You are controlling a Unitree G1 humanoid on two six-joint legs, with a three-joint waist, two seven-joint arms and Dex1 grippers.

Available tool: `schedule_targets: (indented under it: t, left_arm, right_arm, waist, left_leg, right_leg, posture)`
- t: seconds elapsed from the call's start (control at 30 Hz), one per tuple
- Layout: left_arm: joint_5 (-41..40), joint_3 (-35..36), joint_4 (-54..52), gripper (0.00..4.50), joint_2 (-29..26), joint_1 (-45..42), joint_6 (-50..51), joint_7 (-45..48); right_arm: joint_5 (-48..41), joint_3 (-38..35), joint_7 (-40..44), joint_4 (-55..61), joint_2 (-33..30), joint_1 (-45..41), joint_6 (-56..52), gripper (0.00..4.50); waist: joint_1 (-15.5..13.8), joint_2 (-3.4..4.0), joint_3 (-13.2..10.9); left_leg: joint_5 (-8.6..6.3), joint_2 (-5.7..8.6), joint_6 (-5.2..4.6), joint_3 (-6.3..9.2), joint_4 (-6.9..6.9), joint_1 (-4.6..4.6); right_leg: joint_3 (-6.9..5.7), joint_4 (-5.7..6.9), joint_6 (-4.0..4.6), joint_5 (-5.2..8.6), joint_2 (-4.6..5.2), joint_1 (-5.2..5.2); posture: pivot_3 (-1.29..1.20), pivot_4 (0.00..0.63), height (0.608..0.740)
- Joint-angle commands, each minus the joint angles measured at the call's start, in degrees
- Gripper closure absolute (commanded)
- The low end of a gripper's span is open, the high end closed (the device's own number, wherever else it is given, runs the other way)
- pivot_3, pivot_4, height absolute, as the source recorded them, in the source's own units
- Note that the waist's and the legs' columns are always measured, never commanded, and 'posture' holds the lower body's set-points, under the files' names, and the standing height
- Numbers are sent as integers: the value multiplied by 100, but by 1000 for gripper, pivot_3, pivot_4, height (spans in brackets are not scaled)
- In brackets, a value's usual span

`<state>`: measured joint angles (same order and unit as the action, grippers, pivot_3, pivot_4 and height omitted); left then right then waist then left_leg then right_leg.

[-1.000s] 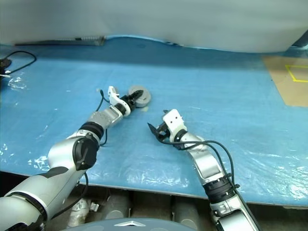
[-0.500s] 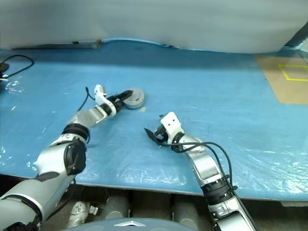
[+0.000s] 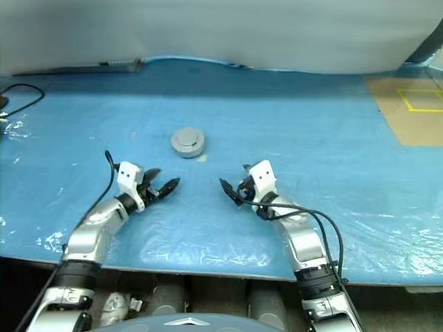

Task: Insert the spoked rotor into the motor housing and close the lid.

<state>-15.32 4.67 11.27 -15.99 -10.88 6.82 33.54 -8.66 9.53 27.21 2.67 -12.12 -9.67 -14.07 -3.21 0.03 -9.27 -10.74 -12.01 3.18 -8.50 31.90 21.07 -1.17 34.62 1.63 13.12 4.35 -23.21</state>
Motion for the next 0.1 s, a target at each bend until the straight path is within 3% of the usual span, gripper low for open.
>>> schedule_targets:
  t: [0.03, 0.1]
  left_arm:
    - [218, -91, -178, 35, 78, 142, -886, 4]
    - [199, -35, -141, 35, 177, 198, -1217, -24]
  right_arm:
    - [142, 6, 11, 81, -56, 97, 410, 0]
    - [223, 13, -16, 34, -57, 111, 584, 0]
  waist:
    - [11, -9, -5]
    - [16, -9, -6]
  left_leg:
    - [0, 0, 0, 0, 0, 6]
    - [0, -3, 0, 0, 0, 6]
  right_leg:
    - [0, 0, 0, 0, 0, -7]
    - [-1, 0, -1, 0, -3, -10]
  posture:
    - [0, 150, 740]
    - [0, 150, 740]
